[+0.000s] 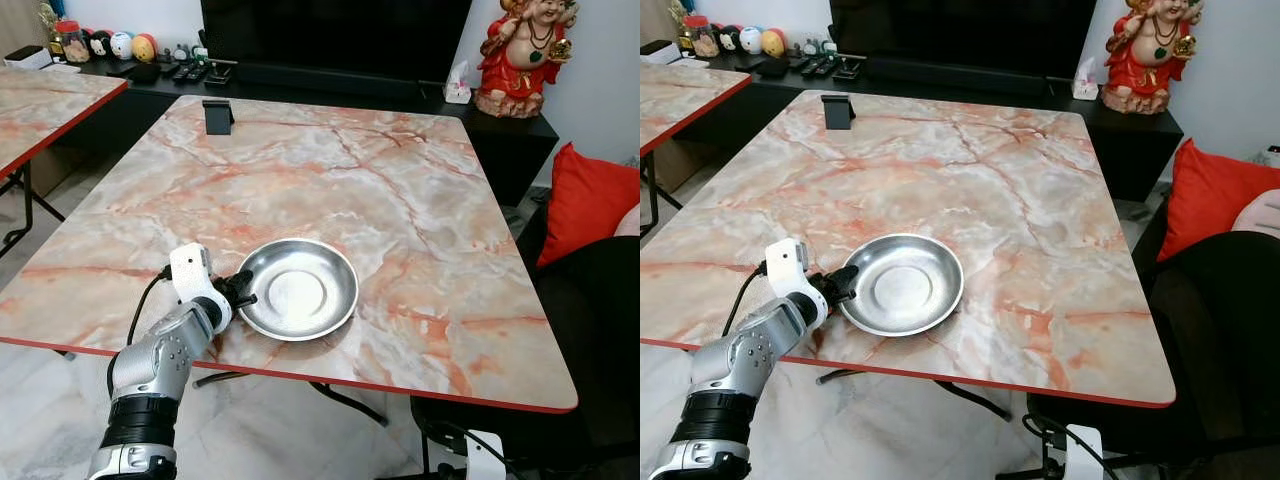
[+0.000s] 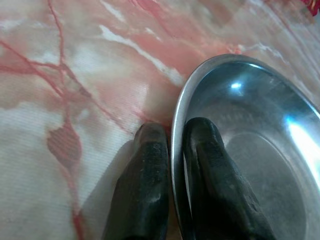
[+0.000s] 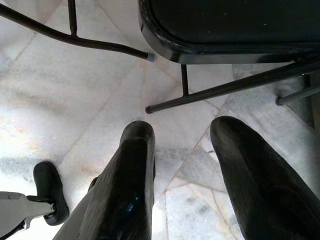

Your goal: Setting the table

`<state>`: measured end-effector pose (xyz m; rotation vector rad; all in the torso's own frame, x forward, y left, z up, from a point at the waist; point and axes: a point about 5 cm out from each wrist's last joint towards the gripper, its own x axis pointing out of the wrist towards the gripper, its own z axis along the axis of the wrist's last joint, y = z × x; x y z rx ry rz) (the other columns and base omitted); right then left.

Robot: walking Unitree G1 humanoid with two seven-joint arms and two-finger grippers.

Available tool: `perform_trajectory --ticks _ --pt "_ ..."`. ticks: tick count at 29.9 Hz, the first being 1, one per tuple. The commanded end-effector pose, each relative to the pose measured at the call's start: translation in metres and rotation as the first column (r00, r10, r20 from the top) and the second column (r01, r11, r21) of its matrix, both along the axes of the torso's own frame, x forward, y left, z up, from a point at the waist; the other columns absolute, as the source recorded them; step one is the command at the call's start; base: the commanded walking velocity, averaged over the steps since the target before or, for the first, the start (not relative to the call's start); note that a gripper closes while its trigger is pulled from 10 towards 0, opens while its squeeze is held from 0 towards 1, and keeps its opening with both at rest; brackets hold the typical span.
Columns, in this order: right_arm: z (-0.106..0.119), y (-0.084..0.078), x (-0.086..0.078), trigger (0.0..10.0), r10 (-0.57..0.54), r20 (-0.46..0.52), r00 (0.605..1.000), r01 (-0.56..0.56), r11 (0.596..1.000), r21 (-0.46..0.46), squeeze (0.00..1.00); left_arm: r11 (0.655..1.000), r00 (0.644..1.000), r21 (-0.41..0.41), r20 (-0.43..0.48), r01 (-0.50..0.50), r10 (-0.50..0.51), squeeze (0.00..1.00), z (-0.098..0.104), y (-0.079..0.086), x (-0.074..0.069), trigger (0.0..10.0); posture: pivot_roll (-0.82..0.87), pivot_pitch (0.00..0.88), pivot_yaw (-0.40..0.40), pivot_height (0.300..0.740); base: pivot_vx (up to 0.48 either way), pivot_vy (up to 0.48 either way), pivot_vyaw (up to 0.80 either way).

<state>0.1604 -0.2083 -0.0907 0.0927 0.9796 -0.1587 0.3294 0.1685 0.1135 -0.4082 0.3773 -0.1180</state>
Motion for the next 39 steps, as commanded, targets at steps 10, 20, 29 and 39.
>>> perform_trajectory --ticks 10,20,29,39 --pt "0.001 -0.003 0.0 10.0 0.002 -0.001 1.0 -0.002 1.0 -0.005 0.0 1.0 0.998 0.027 0.067 -0.01 0.008 0.47 0.014 0.003 0.005 10.0 0.07 0.0 -0.072 0.711 0.0 0.0 0.0" --pt "0.001 -0.003 0.0 10.0 0.005 -0.003 1.0 -0.005 1.0 -0.006 0.0 0.988 0.935 0.148 0.354 -0.041 -0.014 0.0 0.052 0.001 0.011 10.0 0.07 0.0 -0.073 0.711 0.0 0.0 0.0" --pt "0.001 -0.003 0.001 10.0 -0.009 0.008 1.0 0.009 1.0 -0.015 0.0 0.904 0.855 0.427 0.467 0.008 -0.228 0.0 0.044 -0.029 0.0 10.0 0.06 0.0 -0.068 0.711 0.0 0.0 0.0" --pt "0.001 -0.003 0.0 10.0 -0.025 0.012 1.0 0.025 0.999 -0.019 0.0 0.876 0.821 0.482 0.493 0.018 -0.288 0.0 0.035 -0.042 -0.006 10.0 0.06 0.0 -0.061 0.711 0.0 0.0 0.0"
